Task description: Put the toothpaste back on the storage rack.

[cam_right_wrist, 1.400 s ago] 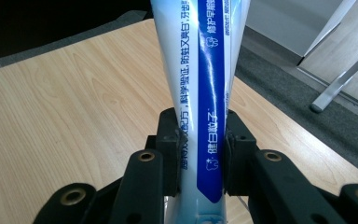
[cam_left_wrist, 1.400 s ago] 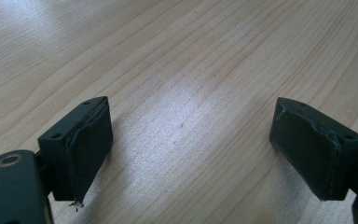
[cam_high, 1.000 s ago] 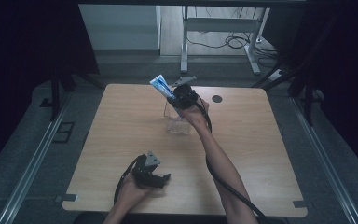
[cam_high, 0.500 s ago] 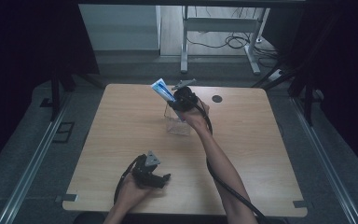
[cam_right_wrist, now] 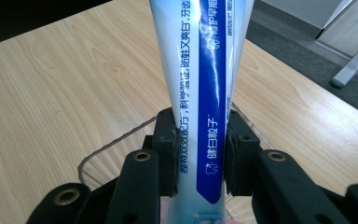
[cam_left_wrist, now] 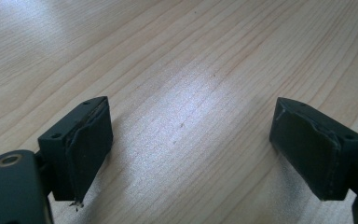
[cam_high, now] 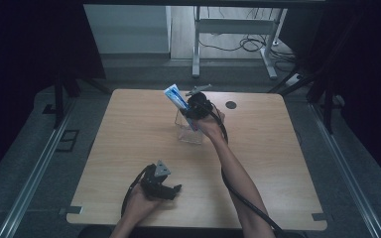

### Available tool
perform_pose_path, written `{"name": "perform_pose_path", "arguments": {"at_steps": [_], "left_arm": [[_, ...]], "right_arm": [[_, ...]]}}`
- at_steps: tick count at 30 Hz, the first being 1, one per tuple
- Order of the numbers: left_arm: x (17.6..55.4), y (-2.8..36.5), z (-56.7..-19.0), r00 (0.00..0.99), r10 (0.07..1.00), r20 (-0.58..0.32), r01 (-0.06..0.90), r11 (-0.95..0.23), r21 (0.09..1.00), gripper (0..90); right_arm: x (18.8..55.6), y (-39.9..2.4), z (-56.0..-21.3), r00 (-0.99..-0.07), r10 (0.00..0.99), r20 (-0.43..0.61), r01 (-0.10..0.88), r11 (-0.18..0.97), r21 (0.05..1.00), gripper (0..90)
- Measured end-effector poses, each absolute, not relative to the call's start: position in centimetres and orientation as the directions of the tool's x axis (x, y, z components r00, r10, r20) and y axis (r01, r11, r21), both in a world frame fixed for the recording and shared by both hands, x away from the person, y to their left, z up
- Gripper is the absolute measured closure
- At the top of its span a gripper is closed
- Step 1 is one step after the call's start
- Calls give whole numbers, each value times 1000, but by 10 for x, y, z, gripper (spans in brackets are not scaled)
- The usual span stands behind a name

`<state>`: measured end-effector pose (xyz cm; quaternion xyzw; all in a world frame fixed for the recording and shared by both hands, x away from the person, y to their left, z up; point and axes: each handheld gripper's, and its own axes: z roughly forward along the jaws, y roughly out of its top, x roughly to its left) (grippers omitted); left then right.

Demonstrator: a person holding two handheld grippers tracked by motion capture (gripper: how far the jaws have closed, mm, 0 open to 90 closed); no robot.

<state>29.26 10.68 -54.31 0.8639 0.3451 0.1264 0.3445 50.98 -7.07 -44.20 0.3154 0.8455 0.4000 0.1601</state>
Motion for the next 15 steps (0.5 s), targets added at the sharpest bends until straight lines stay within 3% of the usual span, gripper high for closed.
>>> {"name": "perform_pose_path", "arguments": {"at_steps": [15], "left_arm": [[293, 107, -543, 730, 683, -20, 509, -524, 683, 132]], "right_arm": [[508, -76, -448, -761, 649, 2, 434, 507, 745, 680]]}}
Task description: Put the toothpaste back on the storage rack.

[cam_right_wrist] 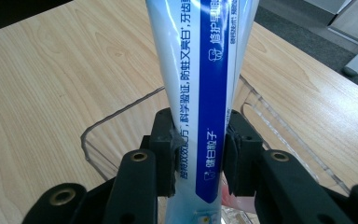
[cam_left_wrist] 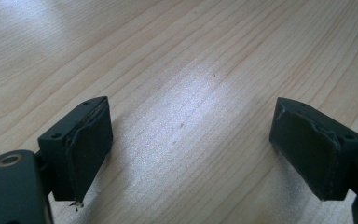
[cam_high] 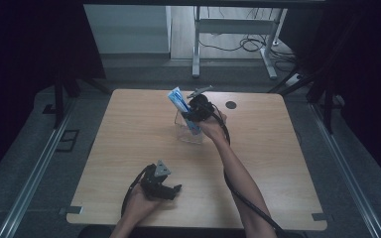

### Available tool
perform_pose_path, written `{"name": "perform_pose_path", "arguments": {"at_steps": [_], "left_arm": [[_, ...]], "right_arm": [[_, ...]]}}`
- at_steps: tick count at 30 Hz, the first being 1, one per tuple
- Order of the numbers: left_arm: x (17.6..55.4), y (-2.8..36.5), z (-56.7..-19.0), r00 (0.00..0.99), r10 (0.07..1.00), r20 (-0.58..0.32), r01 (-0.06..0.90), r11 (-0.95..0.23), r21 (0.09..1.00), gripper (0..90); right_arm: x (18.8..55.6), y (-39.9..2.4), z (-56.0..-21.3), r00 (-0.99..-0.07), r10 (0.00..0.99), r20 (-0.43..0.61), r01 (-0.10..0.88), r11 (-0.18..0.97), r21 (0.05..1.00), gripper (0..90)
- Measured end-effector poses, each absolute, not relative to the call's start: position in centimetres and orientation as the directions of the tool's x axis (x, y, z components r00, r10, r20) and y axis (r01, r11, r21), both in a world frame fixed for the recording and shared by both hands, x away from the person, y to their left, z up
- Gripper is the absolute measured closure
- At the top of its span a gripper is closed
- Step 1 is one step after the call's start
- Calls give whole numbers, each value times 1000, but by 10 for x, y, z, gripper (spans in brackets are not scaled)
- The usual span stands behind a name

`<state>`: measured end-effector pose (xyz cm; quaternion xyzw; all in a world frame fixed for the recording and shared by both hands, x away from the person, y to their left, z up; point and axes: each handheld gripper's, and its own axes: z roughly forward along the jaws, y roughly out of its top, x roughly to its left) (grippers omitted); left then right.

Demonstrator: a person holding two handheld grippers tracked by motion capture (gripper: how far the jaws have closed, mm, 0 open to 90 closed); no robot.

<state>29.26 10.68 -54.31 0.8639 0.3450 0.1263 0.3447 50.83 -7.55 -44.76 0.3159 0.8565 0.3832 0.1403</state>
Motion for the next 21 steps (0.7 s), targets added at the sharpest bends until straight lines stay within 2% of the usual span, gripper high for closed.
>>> {"name": "perform_pose_path", "arguments": {"at_steps": [21], "left_arm": [[293, 106, -543, 731, 682, -19, 508, -526, 682, 132]], "right_arm": [[497, -77, -450, -783, 622, 10, 427, 525, 736, 611]]}}
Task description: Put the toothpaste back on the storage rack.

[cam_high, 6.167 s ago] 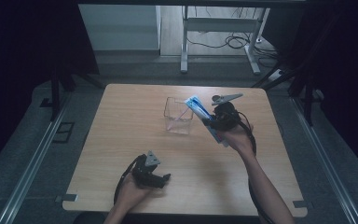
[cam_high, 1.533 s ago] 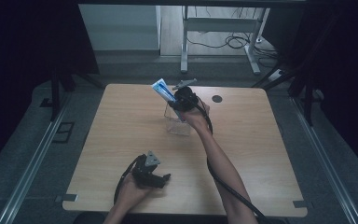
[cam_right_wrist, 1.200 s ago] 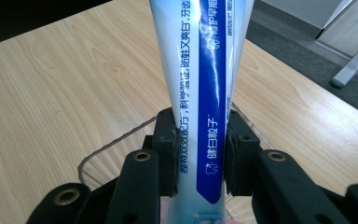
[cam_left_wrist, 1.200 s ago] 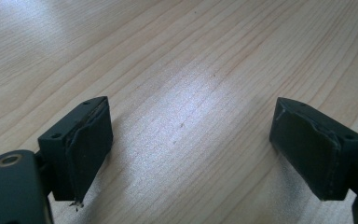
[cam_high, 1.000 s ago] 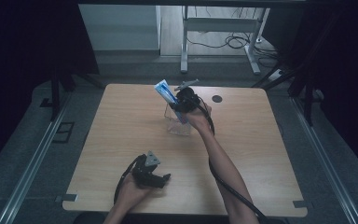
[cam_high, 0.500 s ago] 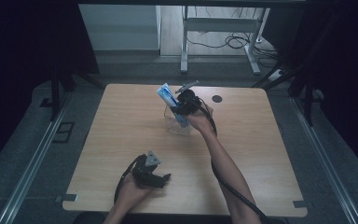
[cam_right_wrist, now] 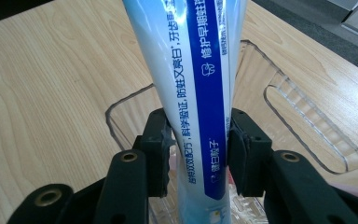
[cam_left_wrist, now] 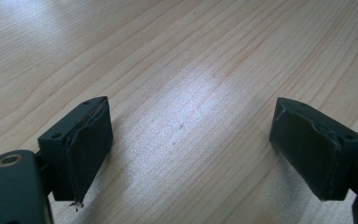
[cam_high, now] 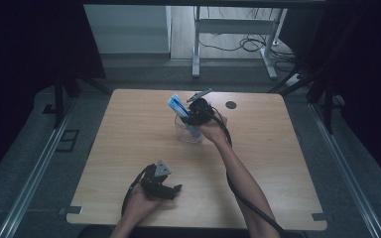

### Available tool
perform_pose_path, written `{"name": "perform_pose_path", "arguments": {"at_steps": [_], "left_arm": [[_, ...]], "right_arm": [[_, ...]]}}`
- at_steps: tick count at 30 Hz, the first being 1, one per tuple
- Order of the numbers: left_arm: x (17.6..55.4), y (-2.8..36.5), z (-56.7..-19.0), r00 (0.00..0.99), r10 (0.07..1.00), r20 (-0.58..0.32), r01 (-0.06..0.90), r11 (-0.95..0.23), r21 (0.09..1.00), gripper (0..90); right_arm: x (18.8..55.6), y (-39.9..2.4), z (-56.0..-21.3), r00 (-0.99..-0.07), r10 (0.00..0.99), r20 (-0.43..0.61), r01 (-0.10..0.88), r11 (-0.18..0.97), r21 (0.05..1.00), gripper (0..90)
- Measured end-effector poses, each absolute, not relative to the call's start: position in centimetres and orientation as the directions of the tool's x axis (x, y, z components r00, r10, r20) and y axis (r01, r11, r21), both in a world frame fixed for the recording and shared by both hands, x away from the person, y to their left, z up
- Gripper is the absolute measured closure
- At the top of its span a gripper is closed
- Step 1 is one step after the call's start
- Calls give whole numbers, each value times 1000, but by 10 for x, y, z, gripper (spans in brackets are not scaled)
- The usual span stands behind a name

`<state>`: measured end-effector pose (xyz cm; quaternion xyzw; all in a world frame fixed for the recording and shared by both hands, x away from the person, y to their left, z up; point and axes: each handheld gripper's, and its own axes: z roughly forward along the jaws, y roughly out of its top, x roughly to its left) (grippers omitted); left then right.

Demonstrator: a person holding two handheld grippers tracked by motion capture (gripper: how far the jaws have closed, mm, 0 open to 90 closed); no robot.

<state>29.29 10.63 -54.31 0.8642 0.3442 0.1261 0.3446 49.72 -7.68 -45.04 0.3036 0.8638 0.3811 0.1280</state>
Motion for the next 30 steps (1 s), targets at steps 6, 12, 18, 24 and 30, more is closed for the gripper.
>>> {"name": "perform_pose_path", "arguments": {"at_steps": [6, 12, 18, 24, 30], "left_arm": [[293, 106, -543, 732, 681, -19, 508, -526, 683, 132], [293, 106, -543, 732, 681, -19, 508, -526, 682, 132], [293, 106, -543, 731, 682, -20, 508, -525, 682, 133], [293, 106, -543, 732, 681, -20, 508, -525, 682, 132], [293, 106, -543, 732, 682, -20, 508, -526, 682, 132]], "right_arm": [[494, -77, -440, -780, 625, 25, 418, 491, 765, 519], [488, -79, -440, -785, 618, 27, 410, 487, 771, 460], [484, -82, -444, -787, 617, 13, 390, 482, 785, 415], [480, -84, -442, -786, 618, 9, 381, 473, 794, 370], [476, -83, -443, -796, 605, 2, 378, 495, 783, 332]]}}
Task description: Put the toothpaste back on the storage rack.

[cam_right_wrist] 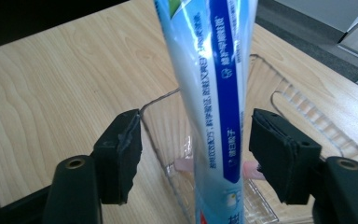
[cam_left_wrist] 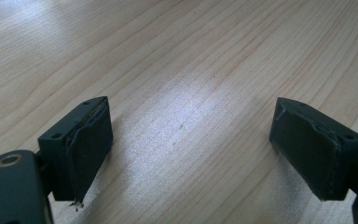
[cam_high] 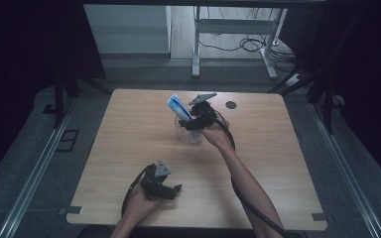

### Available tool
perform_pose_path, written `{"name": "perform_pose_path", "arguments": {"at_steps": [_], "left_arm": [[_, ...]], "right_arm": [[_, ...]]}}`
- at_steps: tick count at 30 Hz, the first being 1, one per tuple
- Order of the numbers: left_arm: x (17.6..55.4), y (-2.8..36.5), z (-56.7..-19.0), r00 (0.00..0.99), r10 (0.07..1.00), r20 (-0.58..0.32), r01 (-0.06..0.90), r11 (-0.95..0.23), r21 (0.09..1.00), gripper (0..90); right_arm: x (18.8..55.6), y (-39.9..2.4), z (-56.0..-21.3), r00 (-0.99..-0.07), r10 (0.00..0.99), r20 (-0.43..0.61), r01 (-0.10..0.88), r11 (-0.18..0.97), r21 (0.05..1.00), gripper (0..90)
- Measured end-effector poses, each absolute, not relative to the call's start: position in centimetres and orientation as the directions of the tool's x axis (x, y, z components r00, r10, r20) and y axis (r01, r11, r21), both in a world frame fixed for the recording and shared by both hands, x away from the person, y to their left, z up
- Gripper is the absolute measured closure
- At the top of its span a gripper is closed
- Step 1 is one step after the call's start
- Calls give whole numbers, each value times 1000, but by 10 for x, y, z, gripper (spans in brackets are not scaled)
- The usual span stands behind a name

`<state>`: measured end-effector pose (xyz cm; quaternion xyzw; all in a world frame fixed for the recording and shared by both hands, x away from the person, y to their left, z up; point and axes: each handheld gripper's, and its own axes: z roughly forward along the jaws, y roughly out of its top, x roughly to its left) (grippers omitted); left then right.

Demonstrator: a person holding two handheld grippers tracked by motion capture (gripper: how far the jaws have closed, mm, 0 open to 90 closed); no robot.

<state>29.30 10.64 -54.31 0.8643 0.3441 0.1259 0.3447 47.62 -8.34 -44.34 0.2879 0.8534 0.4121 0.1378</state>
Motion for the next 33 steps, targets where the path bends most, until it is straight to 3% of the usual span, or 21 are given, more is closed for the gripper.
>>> {"name": "perform_pose_path", "arguments": {"at_steps": [8, 19, 33], "left_arm": [[293, 106, -543, 732, 681, -19, 507, -527, 682, 132], [293, 106, -543, 732, 681, -20, 508, -526, 682, 132], [293, 106, -543, 733, 680, -20, 507, -526, 683, 133]], "right_arm": [[469, -79, -453, -799, 600, -39, 369, 540, 757, 267], [461, -95, -469, -803, 596, -1, 386, 523, 760, 291], [444, -102, -462, -829, 559, 25, 358, 494, 792, 289]]}}
